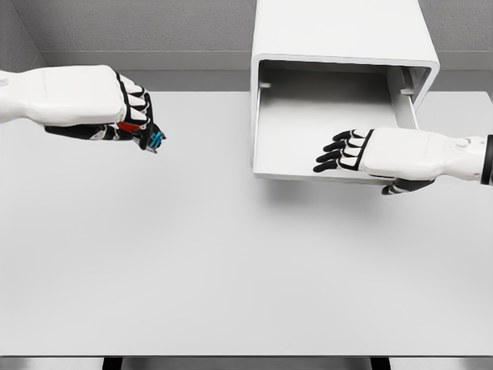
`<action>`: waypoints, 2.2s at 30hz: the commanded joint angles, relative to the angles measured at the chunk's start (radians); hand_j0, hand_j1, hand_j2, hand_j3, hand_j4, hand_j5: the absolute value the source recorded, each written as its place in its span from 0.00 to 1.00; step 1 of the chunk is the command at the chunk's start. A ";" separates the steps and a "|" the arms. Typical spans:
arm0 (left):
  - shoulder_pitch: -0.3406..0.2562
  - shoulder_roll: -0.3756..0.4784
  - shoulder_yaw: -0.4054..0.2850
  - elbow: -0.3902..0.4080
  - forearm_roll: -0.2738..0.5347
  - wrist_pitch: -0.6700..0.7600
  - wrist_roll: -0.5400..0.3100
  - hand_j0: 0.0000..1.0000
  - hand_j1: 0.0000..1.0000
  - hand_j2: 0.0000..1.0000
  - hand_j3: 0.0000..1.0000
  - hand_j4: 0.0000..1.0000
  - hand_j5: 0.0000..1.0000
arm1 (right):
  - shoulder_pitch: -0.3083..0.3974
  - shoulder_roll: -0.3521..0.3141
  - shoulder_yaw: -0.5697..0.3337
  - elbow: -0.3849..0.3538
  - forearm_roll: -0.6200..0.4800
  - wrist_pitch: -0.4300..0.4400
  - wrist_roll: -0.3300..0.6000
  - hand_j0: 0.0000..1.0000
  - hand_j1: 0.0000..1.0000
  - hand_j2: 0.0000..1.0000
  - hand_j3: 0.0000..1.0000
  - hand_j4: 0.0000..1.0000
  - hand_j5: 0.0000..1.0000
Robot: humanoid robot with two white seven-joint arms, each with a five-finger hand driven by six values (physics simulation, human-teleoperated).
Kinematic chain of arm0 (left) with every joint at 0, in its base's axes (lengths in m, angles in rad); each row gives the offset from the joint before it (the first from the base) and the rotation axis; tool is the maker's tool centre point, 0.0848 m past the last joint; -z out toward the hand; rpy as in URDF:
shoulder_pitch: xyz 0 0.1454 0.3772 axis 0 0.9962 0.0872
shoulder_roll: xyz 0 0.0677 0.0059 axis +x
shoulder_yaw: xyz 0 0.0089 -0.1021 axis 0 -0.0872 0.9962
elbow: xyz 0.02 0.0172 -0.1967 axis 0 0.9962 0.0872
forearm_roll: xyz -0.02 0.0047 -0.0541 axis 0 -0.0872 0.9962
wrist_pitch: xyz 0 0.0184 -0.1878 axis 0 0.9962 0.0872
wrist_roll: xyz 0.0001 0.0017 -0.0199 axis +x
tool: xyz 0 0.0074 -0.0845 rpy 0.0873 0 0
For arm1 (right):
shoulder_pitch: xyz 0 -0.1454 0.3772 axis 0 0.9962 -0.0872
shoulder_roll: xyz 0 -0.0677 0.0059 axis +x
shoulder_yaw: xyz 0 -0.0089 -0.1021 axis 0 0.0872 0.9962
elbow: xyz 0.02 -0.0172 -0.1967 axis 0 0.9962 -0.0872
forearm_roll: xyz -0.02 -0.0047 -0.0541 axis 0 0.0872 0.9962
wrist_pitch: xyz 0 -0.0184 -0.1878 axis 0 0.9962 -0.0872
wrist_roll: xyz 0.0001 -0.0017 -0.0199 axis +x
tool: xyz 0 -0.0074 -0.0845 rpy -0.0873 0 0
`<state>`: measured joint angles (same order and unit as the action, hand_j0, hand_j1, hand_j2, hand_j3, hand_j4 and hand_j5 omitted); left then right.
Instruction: Slide open multi-storey tabletop storage cabinets and put open load switch and slide close multi-storey tabletop storage cabinets
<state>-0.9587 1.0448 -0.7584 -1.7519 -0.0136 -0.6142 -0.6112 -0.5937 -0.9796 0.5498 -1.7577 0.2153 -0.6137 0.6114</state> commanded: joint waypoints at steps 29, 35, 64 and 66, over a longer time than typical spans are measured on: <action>-0.018 -0.011 0.001 0.000 0.007 0.003 0.000 0.40 0.40 0.40 0.40 0.40 0.40 | 0.006 -0.018 -0.103 0.000 -0.082 0.003 -0.001 1.00 1.00 1.00 1.00 1.00 1.00; -0.020 -0.019 0.001 0.000 0.006 0.003 0.000 0.40 0.40 0.40 0.40 0.40 0.40 | 0.060 -0.057 -0.212 0.000 -0.140 0.003 -0.001 1.00 1.00 1.00 1.00 1.00 1.00; -0.236 -0.750 -0.111 0.319 -0.307 0.003 0.000 0.40 0.40 0.40 0.40 0.40 0.40 | 1.017 0.177 -1.044 0.001 -0.143 0.003 -0.001 0.55 0.55 0.55 0.55 0.55 0.55; -0.239 -0.793 -0.128 0.385 -0.376 0.003 0.000 0.40 0.40 0.40 0.40 0.40 0.40 | 1.017 0.176 -1.024 0.001 -0.143 0.003 -0.001 0.54 0.54 0.54 0.54 0.54 0.54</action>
<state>-1.1980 0.3139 -0.8712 -1.4565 -0.3215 -0.6150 -0.6127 0.4218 -0.8113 -0.5102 -1.7565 0.0615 -0.6140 0.6113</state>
